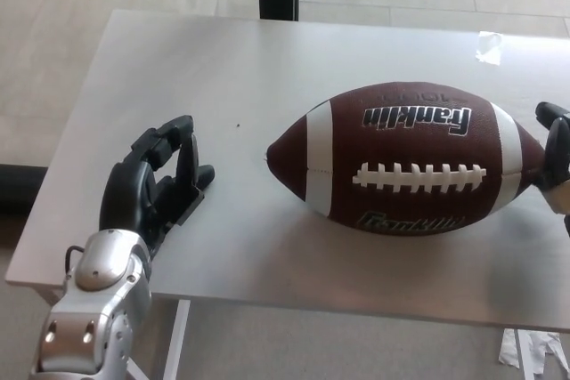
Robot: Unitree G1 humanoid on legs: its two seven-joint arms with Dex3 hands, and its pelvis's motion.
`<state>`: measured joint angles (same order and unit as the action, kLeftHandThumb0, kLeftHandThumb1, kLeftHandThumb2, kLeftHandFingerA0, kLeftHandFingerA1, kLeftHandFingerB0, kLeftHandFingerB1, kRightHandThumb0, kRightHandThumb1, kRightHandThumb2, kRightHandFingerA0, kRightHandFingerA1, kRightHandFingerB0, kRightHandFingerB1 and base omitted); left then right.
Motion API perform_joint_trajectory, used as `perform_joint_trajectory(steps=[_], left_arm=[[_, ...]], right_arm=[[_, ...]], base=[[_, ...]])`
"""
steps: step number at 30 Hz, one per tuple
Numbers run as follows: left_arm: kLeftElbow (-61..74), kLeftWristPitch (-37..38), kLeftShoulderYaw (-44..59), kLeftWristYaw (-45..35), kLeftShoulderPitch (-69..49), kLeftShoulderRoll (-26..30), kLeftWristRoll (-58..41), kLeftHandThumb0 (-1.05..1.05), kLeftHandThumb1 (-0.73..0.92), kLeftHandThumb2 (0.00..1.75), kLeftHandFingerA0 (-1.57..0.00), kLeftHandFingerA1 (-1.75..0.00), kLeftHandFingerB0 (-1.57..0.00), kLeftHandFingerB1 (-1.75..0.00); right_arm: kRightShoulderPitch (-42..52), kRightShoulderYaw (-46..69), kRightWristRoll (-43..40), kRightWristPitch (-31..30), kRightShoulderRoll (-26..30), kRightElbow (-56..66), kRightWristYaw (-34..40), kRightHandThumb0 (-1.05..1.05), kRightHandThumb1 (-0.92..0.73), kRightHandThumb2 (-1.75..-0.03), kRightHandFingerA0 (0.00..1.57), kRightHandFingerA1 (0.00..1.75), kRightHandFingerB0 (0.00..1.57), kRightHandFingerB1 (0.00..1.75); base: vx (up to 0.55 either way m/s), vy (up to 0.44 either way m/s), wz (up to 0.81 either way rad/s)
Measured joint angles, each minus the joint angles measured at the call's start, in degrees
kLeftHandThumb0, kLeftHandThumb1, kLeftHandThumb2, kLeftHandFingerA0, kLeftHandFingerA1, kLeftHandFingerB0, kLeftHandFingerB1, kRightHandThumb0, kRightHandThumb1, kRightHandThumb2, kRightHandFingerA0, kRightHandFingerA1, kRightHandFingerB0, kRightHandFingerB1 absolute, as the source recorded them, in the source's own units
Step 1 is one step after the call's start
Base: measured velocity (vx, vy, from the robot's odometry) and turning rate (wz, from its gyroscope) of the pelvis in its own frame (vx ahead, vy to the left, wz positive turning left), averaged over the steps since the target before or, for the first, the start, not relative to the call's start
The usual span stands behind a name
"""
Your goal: The robot uses both its hands to grab the left and right ends of a football kept in the middle of the desk infront of it, lifts it up and places it in the palm of a person
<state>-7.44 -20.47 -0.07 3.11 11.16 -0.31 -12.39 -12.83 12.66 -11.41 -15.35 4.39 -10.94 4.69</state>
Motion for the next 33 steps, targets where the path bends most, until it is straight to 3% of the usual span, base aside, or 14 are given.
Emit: perform_joint_trajectory(steps=[4,6,7,10,14,18,19,21,22,24,25,26,29,33], left_arm=[[-0.8,0.6,0.2,-0.2,0.2,-0.3,0.0,-0.86,0.92,0.80,-0.26,-0.51,-0.18,-0.32],[-1.4,1.0,0.7,-0.2,0.5,-0.8,0.0,-0.88,0.91,0.80,-0.26,-0.51,-0.17,-0.32],[-1.7,1.1,0.9,-0.2,0.5,-1.2,0.0,-0.85,0.79,1.17,-0.23,-0.56,-0.08,-0.40],[-2.9,1.5,1.8,-0.2,1.2,-2.2,0.0,-0.95,0.85,0.90,-0.21,-0.52,-0.08,-0.26],[-4.1,1.5,2.2,0.0,2.5,-3.6,0.0,-0.91,0.83,1.23,-0.24,-0.58,-0.05,-0.28],[-5.1,1.2,2.0,0.5,4.1,-5.0,0.3,-0.93,0.92,0.86,-0.25,-0.51,-0.08,-0.26],[-5.4,1.0,1.9,0.7,4.4,-5.4,0.3,-0.96,0.92,0.87,-0.28,-0.51,-0.10,-0.26],[-6.4,0.8,1.7,1.3,5.7,-6.7,0.5,-0.97,0.92,0.88,-0.29,-0.52,-0.10,-0.26],[-6.7,0.6,1.7,1.5,6.0,-6.9,0.6,-0.91,0.83,1.24,-0.25,-0.56,-0.08,-0.32],[-8.1,0.3,1.1,2.2,7.6,-8.0,1.1,-0.95,0.92,0.86,-0.25,-0.48,-0.10,-0.26],[-8.7,0.0,0.8,2.5,8.2,-8.5,1.3,-0.88,0.84,1.23,-0.18,-0.54,-0.06,-0.30],[-9.2,-0.3,0.4,2.8,9.0,-8.9,1.6,-0.99,0.88,0.97,-0.22,-0.52,-0.10,-0.25],[-10.2,-1.0,-0.8,3.2,10.3,-9.8,2.3,-0.96,0.92,0.91,-0.19,-0.51,-0.08,-0.27],[-12.0,-1.0,-4.2,3.2,12.1,-9.9,3.9,-0.87,0.86,1.25,-0.17,-0.55,-0.04,-0.34]], right_arm=[[0.0,0.8,0.0,0.1,-0.3,-0.1,0.5,-0.85,-0.92,-0.68,0.51,0.52,0.46,0.34],[0.0,1.1,0.0,0.1,-0.6,-0.2,0.8,-0.82,-0.72,-1.11,0.48,0.62,0.40,0.50],[0.0,1.3,0.0,0.1,-0.8,-0.2,1.0,-0.84,-0.92,-0.67,0.54,0.56,0.49,0.35],[-0.5,1.4,0.1,0.1,-1.3,-0.3,1.5,-0.84,-0.90,-0.67,0.56,0.52,0.51,0.36],[-1.5,1.4,0.2,0.1,-1.8,-0.5,2.2,-0.83,-0.89,-0.67,0.55,0.51,0.52,0.36],[-2.7,1.4,0.3,0.0,-1.9,-0.8,2.8,-0.82,-0.90,-0.68,0.55,0.55,0.50,0.36],[-2.9,1.4,0.4,0.0,-1.9,-0.9,2.9,-0.81,-0.74,-1.13,0.54,0.64,0.40,0.49],[-3.4,1.1,0.6,0.0,-1.9,-1.1,3.1,-0.79,-0.71,-1.12,0.53,0.64,0.40,0.50],[-3.5,1.0,0.7,0.0,-1.9,-1.2,3.2,-0.83,-0.90,-0.68,0.56,0.55,0.50,0.36],[-4.0,0.9,0.9,0.0,-1.9,-1.4,3.2,-0.79,-0.71,-1.10,0.51,0.63,0.43,0.51],[-4.1,0.8,1.0,0.0,-1.9,-1.5,3.3,-0.83,-0.91,-0.67,0.57,0.54,0.52,0.36],[-4.1,0.7,1.1,0.0,-1.9,-1.5,3.3,-0.79,-0.71,-1.10,0.52,0.63,0.44,0.51],[-4.5,0.6,1.2,0.0,-1.9,-1.9,3.4,-0.80,-0.71,-1.12,0.53,0.66,0.40,0.50],[-4.9,0.7,1.4,0.1,-1.9,-2.4,3.3,-0.82,-0.92,-0.69,0.55,0.54,0.48,0.36]], base=[[0.00,0.000,0.00],[0.00,0.000,0.00],[0.00,0.000,0.00],[0.00,0.000,0.00],[0.00,0.000,0.00],[0.00,0.000,0.00],[0.00,0.000,0.00],[0.00,0.000,0.00],[0.00,0.000,0.00],[0.00,0.000,0.00],[0.00,0.000,0.00],[0.00,0.000,0.00],[0.00,0.000,0.00],[0.00,0.000,0.00]])
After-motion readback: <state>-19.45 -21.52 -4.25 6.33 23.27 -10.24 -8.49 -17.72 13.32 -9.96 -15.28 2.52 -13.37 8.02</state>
